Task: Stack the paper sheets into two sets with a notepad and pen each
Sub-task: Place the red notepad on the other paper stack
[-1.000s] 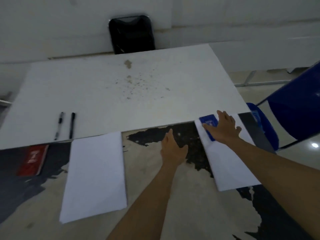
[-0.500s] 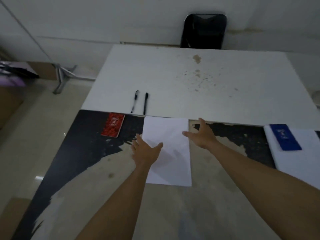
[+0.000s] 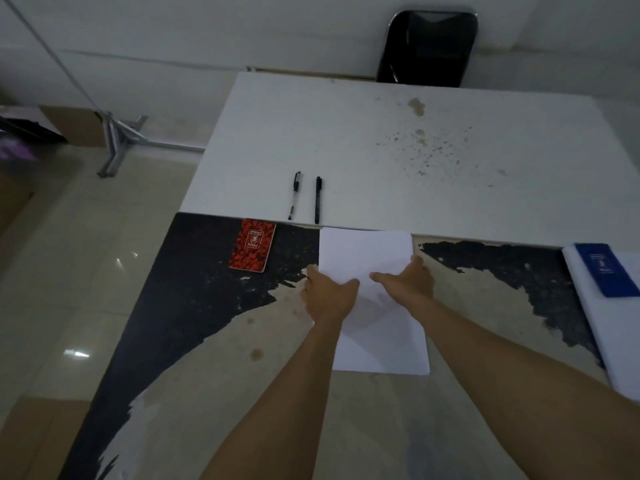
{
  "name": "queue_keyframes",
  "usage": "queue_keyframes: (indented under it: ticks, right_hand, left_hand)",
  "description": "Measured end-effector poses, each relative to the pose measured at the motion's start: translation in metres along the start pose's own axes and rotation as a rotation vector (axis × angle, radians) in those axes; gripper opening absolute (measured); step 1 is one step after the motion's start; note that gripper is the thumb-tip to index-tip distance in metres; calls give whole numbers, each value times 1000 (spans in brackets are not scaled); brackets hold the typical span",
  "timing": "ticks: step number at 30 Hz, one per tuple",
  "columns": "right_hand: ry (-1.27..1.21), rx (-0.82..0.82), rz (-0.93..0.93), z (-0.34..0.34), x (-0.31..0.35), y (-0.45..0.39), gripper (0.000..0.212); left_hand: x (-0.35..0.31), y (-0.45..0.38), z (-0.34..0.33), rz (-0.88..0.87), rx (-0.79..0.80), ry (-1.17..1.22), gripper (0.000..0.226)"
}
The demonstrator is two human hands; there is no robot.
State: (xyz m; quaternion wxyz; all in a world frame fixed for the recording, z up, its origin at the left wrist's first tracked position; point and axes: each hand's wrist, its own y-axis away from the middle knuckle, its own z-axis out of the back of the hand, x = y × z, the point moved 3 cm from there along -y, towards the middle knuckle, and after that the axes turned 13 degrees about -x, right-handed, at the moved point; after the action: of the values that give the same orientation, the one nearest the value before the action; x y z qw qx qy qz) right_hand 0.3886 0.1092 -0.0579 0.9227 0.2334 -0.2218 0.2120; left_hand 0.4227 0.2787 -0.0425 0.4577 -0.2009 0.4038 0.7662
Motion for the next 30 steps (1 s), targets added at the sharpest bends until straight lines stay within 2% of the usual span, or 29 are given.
queue_keyframes:
  ticks: [4,7,9,12,17,19,22,23,26,28,30]
  right_hand:
    - [-179,-16,-147,8,0,-14,116]
    - [-331,29,-264,7,-1,-23,106]
    - [-360,47,-280,5,2,-24,102]
    - [-316,28,-262,6,6,-22,91]
    - [-245,52,-291,-15,-30,-61,123]
    - [-284,96,-264,-4,-28,-53,115]
    - [-491,163,-207,33,-9,-26,60]
    - [-535,210,-182,44,-7,-21,55]
    - [-591,359,-94,74,-3,-10,78]
    - [-655,415,-2,93,9,-3,74]
    - [-709,375,94,113,25,5,66]
  left_hand:
    - [-1,-25,8,130,40,80,81]
    - [-1,-35,8,163,75,112,62]
    - [-5,-36,5,168,132,125,40]
    - [-7,-38,-1,180,196,126,36]
    - [-17,-35,3,47,286,189,27]
    - [-20,-30,7,19,333,250,32]
    - [-22,-25,15,-23,379,349,41]
    - [-24,-23,20,-46,395,374,42]
    - [-37,-15,38,-112,404,426,35]
    - [-53,-8,50,-164,415,464,29]
    - [-72,1,62,-203,415,509,21]
